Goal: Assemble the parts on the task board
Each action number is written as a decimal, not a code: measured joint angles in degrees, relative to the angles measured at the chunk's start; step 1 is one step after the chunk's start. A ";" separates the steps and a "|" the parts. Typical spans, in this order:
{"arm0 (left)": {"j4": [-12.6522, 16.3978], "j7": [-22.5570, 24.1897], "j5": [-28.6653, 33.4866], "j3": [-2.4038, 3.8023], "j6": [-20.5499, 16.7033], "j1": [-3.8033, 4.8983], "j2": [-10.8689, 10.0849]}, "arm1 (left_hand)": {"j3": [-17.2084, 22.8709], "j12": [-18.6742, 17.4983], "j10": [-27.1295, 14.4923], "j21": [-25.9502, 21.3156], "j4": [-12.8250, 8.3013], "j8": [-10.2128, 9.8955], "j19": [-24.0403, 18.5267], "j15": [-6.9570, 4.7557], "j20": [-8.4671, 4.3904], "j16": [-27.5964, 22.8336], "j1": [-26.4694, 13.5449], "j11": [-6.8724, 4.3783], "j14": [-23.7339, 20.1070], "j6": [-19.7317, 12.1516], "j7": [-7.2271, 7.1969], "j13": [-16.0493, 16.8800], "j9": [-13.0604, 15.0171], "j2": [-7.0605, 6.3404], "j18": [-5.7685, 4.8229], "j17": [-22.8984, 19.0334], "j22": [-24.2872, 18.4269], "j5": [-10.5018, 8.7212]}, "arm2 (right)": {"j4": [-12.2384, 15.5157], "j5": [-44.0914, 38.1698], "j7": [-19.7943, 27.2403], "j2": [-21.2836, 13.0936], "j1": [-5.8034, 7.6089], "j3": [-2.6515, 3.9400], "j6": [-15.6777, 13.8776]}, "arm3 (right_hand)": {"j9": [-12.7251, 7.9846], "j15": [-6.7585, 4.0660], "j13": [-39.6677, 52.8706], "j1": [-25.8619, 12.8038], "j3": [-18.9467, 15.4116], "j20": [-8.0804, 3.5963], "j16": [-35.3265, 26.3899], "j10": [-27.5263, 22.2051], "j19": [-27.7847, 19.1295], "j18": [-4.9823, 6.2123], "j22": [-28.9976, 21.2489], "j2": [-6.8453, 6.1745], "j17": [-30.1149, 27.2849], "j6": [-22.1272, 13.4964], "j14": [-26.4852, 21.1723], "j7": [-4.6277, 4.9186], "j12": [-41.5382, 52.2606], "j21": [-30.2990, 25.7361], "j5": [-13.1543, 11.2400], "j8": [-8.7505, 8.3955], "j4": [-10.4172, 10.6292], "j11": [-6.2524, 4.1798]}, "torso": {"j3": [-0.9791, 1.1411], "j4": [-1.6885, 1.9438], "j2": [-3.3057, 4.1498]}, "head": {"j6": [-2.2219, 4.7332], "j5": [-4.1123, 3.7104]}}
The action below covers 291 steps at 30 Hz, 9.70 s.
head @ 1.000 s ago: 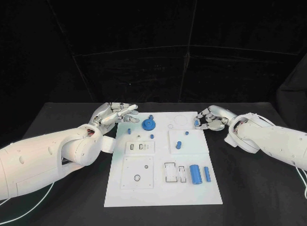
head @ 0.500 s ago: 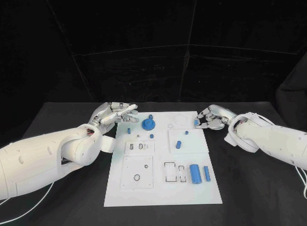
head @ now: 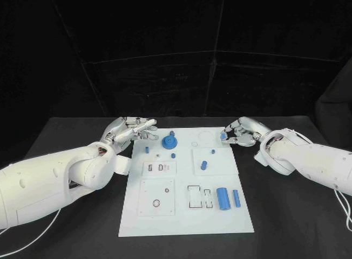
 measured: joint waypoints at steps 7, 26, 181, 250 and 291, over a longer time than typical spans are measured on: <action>0.11 -0.03 0.00 0.00 0.01 0.01 -0.27 | 0.00 0.00 0.00 0.00 0.00 0.00 0.00 0.00 0.00 0.00 0.00 0.00 0.00 0.00 0.00 0.00 0.00 0.00 0.00 0.15 -0.05 0.00 | 6.63 0.80 -1.93 -1.53 0.33 0.03 -3.16 | 0.00 -0.20 0.00 -1.64 0.21 0.00 0.00 0.09 0.00 0.00 0.00 -0.29 0.00 0.27 -0.20 0.26 0.52 0.40 0.24 -0.01 0.62 -0.09 | -0.13 -0.02 -0.15 | 0.23 0.11; -1.68 -0.02 0.00 0.00 -0.03 0.41 -0.28 | 0.00 0.00 0.00 0.00 0.00 0.00 0.00 0.00 0.00 0.00 0.00 0.00 0.00 0.00 0.00 -0.03 0.00 0.00 0.00 0.26 -0.08 0.00 | 14.75 -9.90 -15.87 9.37 1.17 0.00 -3.56 | -0.03 -0.40 0.00 -2.37 0.26 -0.39 0.00 -0.11 0.01 -0.01 0.00 -0.61 -0.01 0.36 0.00 0.33 0.81 0.42 -0.31 -0.13 0.70 -0.30 | -0.91 0.79 -1.10 | -1.38 1.74; -5.20 -54.80 -44.80 -0.04 15.63 5.23 8.43 | -16.29 67.02 12.19 56.62 14.54 32.15 23.33 -9.13 -9.50 74.78 -11.70 -8.93 11.77 -3.91 -9.02 64.28 23.55 0.83 -4.94 54.96 57.67 -0.27 | 21.06 16.15 -9.19 -4.71 5.85 -0.82 1.78 | -0.05 1.34 0.03 -1.20 -13.50 1.14 -6.33 -5.31 -4.22 1.81 -0.49 -3.66 -0.78 -9.17 -0.10 1.51 -9.33 -6.72 3.37 -0.99 7.91 1.67 | 0.02 -0.17 -4.33 | -3.65 4.53; -12.43 -64.42 -49.32 -2.74 24.06 7.11 18.94 | -6.27 67.39 12.19 60.35 9.30 34.85 25.57 -9.30 -9.64 74.78 -3.59 -8.92 11.95 -7.60 -9.23 65.45 28.26 2.21 -5.78 54.93 64.70 -0.27 | 18.67 16.74 -9.53 -2.58 6.13 -0.83 2.90 | -0.03 1.15 0.04 -1.29 -14.45 1.14 -6.55 -5.13 -4.21 1.79 -0.54 -3.14 -0.83 -8.77 0.10 1.51 -9.11 -6.93 5.67 -0.07 7.28 1.47 | -0.07 -0.21 -4.10 | -5.64 4.81; -7.63 -62.68 -49.39 -2.71 19.29 7.64 13.91 | 31.88 65.90 11.69 59.24 7.97 34.40 25.76 -9.61 -9.84 74.78 -8.63 -9.02 11.85 -9.56 -8.68 63.89 31.03 -11.33 -5.78 54.93 63.77 4.15 | 17.32 16.74 -9.62 -1.79 6.12 -0.84 3.44 | -0.04 1.16 0.04 -1.07 -14.44 1.14 -6.55 -5.13 -4.21 1.79 -0.53 -2.92 -0.71 -8.77 0.10 1.52 -9.11 -6.93 5.67 -0.08 7.28 1.47 | -0.07 -0.07 -4.17 | -6.05 5.16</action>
